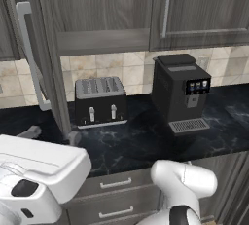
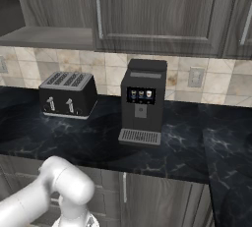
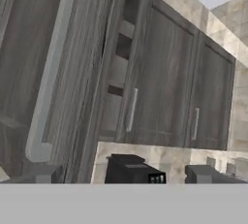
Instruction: Open the cabinet. Pick the soap dispenser and place it next to the sink. Then close the cabinet.
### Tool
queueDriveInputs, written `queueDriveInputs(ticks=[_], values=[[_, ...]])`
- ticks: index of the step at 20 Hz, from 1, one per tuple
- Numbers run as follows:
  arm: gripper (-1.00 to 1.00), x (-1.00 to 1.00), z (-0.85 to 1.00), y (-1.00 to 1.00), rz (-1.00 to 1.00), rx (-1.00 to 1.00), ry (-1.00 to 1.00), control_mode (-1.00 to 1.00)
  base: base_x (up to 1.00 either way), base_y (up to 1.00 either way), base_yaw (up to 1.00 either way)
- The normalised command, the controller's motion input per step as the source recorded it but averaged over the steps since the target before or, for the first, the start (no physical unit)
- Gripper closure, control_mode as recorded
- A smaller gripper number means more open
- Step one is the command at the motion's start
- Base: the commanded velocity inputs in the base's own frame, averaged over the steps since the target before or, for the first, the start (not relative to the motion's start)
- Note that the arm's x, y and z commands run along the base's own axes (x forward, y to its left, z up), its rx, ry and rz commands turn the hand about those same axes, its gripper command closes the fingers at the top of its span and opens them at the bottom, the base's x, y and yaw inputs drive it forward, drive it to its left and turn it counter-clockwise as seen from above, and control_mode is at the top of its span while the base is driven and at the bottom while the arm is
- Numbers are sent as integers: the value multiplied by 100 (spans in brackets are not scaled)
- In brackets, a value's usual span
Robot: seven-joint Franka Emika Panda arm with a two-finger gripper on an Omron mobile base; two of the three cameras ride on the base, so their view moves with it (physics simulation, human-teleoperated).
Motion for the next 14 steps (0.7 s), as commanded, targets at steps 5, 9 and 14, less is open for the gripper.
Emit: queueDriveInputs(ticks=[5,9,14], values=[[-100,16,-15,16,-17,-5,0,-100,0,0,0],[-100,28,-12,0,-12,-2,0,-100,0,0,0],[-100,46,-6,-9,-2,0,0,-100,0,0,0]])
